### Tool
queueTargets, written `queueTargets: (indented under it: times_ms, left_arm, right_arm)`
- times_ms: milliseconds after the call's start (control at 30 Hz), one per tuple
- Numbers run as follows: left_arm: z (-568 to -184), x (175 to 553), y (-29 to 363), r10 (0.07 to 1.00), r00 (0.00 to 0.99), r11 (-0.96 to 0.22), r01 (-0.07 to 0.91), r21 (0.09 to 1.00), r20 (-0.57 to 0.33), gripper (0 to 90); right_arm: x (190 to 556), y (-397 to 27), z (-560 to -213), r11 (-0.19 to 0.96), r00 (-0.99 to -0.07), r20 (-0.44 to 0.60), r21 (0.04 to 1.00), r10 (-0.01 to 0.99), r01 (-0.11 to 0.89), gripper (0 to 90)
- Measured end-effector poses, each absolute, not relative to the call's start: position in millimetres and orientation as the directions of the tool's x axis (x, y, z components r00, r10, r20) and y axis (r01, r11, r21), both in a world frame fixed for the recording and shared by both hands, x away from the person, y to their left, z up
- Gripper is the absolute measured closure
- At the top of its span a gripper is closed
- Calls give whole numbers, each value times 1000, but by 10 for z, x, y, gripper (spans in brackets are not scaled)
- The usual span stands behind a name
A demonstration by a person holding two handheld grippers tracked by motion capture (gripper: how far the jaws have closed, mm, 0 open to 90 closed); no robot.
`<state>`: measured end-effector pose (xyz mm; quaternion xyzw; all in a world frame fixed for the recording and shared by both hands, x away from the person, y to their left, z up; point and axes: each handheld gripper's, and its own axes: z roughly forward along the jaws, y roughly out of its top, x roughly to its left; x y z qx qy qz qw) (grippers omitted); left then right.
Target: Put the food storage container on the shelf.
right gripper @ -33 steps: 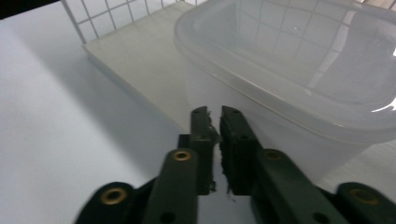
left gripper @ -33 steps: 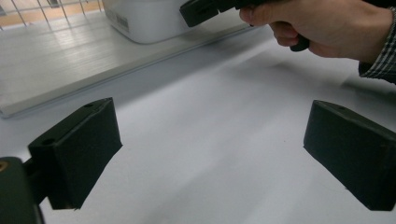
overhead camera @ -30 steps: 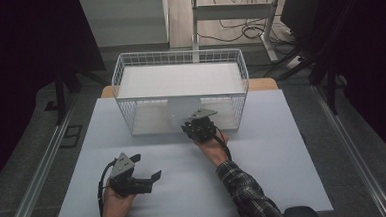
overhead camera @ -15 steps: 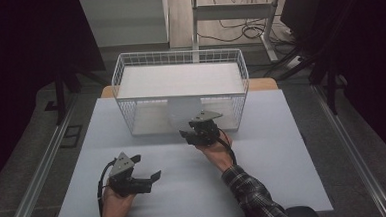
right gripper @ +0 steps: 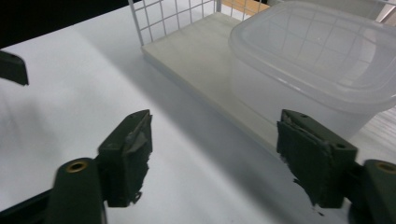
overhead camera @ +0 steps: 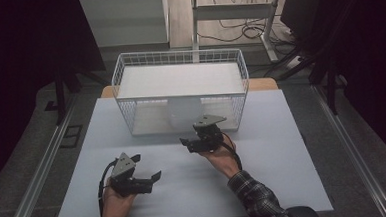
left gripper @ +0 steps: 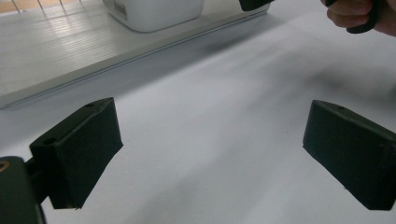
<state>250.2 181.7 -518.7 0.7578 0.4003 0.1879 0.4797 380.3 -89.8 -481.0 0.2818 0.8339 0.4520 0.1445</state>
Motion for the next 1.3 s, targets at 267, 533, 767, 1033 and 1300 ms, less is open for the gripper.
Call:
queueTargets:
  times_ms: [267, 533, 767, 1033, 1300]
  left_arm:
    - [-5184, 2491, 1795, 781, 619, -231, 415, 880, -87, 27]
    - [-5184, 2493, 1788, 780, 619, -228, 415, 881, -89, 20]
    - [-5182, 2486, 1766, 780, 622, -247, 404, 881, -66, 13]
    - [-5184, 2480, 1733, 779, 626, -268, 397, 878, -46, 9]
    - [-5199, 2486, 1726, 776, 630, -274, 384, 881, -33, 0]
  right_arm:
    - [3710, -951, -4760, 438, -812, 15, 836, 584, 331, 163]
    - [3619, -1043, -4713, 447, -806, -5, 834, 592, 323, 93]
    - [3538, -1113, -4672, 462, -812, -30, 834, 583, 301, 58]
    - [3420, -1234, -4675, 478, -813, -55, 831, 579, 284, 42]
    - [3342, -1400, -4772, 500, -816, -68, 818, 574, 284, 26]
